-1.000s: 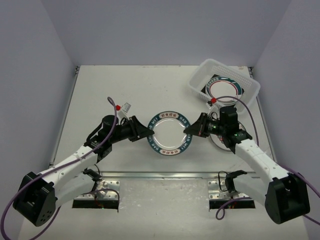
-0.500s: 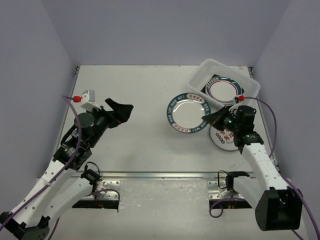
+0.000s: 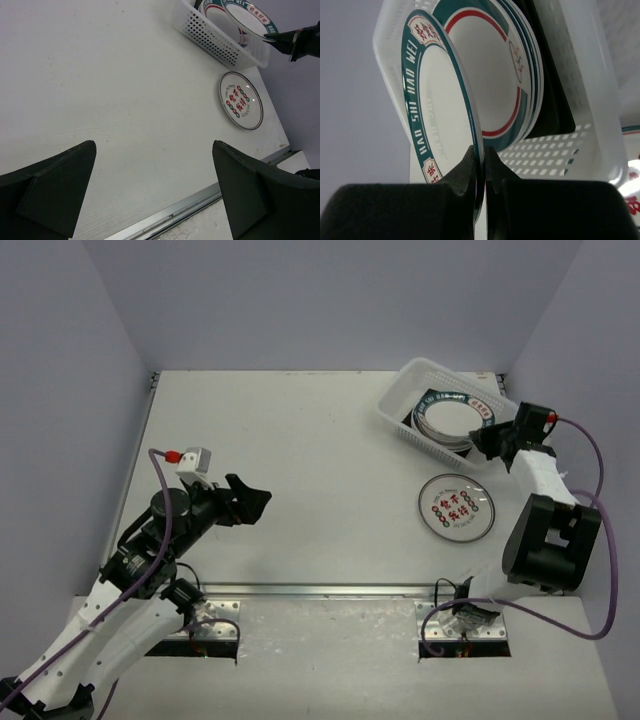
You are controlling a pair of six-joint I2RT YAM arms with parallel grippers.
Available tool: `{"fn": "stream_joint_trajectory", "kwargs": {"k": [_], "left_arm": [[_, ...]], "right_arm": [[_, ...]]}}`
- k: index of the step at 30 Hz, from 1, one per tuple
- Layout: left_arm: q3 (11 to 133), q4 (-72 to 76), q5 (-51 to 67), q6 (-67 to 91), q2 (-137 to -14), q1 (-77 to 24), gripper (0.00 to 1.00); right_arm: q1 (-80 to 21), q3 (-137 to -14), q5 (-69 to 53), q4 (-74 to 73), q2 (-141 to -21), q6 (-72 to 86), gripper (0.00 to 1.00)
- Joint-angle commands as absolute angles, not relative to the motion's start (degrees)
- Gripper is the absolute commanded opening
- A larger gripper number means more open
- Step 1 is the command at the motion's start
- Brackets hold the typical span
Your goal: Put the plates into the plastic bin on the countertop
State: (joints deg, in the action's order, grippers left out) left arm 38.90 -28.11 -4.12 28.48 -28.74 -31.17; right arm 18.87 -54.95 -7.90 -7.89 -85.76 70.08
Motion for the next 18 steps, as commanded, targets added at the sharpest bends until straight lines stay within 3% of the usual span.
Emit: {"fn": "stream_joint_trajectory", "kwargs": {"k": [1,4,11,15,18], "left_arm": [[39.17,-25.16,-0.69,26.60,-29.51,-31.41,1.00],[39.02,-24.87,-0.26,26.37,-29.36,-31.38,1.00],[38.76,-24.48,-0.35,26.46,-28.14,-31.38,1.00],[38.65,-24.61,-0.35,26.81,-28.13,-31.44,1.00],[38.66,-24.68,-0.28,26.88,-28.13,-31.45,1.00]], "right_arm": [[18.48,-61.12,-6.79,-3.97,-89.66,71.33,0.15],[18.19,-63.03,-4.84,-5.73,-90.18,68.75,0.65],[16.23,-65.32,-8.37,-12.34,-90.11,63.85,0.78],[13.21,-66.25,-3.04,-18.46,-86.76,58.95,0.96],[13.16,-66.78,-3.86,-21.75,-86.45,57.98,0.99]]}}
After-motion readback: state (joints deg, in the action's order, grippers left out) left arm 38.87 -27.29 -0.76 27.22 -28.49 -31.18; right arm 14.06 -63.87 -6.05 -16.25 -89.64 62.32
